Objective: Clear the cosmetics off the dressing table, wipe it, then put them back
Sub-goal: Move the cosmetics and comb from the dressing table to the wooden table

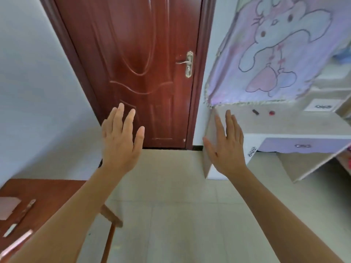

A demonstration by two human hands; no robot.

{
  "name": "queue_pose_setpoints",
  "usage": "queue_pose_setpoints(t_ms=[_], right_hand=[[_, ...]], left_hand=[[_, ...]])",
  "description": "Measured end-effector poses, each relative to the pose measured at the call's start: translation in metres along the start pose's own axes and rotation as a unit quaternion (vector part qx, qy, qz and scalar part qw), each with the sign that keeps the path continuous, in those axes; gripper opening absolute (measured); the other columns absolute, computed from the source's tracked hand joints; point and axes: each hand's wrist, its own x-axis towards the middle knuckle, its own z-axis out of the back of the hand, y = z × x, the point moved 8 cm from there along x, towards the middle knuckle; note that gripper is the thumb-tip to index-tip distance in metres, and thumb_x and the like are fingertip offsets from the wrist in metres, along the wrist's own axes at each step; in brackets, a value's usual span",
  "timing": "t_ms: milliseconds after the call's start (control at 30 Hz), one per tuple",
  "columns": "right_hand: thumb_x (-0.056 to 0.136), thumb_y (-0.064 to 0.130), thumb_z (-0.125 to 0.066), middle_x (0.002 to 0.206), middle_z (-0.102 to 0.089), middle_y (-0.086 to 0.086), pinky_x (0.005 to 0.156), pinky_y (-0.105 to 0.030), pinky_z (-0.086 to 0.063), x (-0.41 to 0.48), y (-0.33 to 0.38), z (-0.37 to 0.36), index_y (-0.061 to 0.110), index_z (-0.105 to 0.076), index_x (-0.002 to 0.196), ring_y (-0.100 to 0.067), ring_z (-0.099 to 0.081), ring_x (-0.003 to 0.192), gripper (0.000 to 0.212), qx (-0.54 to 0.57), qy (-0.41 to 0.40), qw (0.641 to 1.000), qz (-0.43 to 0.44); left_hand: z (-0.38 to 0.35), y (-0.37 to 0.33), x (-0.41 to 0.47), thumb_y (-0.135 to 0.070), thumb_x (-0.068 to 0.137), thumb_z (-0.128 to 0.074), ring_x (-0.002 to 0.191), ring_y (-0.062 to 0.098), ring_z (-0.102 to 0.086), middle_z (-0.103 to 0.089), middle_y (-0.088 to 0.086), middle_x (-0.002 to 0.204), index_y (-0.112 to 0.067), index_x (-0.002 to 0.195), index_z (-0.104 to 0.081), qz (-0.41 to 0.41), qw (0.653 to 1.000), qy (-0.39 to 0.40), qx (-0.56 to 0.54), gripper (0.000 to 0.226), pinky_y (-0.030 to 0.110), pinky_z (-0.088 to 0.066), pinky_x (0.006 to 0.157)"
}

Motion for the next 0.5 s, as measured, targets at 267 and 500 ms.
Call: queue_pose_setpoints(t_ms=[267,500], right_hand=[[0.100,0.044,-0.050,0.165,-0.007,-0.015,0.119,-0.054,-0.016,-0.024,-0.257,0.117,0.015,-0.018,0.158,-0.037,-0.010,0.151,0.072,-0.073,-0.023,0.990,-0.115],[0.097,0.042,-0.055,0.164,-0.007,-0.018,0.118,-0.057,-0.020,-0.028,-0.404,0.152,0.015,-0.020,0.157,-0.038,-0.011,0.151,0.075,-0.099,-0.026,0.972,-0.212]], left_hand=[[-0.115,-0.274,0.065,-0.040,0.100,-0.038,0.146,0.036,-0.024,-0.028,0.019,0.157,-0.007,0.145,-0.043,-0.145,0.988,0.037,-0.040,0.055,0.057,-0.025,0.113],[-0.215,-0.414,0.087,-0.040,0.099,-0.041,0.141,0.039,-0.033,-0.033,0.022,0.153,-0.003,0.141,-0.048,-0.235,0.963,0.101,-0.081,0.056,0.055,-0.031,0.108]])
